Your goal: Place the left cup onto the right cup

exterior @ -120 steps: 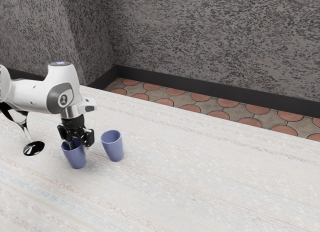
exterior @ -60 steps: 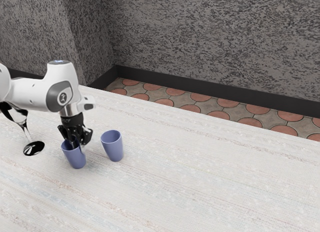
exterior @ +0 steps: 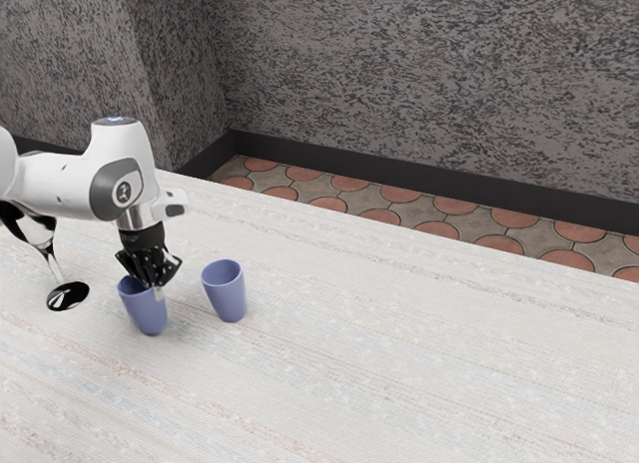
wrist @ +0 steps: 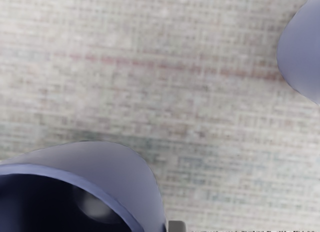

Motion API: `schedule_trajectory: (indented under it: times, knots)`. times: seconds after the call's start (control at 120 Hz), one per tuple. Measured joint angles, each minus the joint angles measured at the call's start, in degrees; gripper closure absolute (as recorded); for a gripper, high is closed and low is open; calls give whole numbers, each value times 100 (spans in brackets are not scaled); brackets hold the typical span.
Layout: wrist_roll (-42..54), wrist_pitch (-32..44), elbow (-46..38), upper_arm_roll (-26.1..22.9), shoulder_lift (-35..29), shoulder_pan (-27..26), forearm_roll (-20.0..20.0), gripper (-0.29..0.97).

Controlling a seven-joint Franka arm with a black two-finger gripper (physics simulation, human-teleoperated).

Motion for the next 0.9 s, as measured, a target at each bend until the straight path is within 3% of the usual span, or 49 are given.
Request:
schedule_trajectory:
  times: [0.475,0.9]
  knots:
    - [-17,-860,692,-34,-112,-187,65,77]
    - [-70,-1660,1535,-102,-83,-546,382,78]
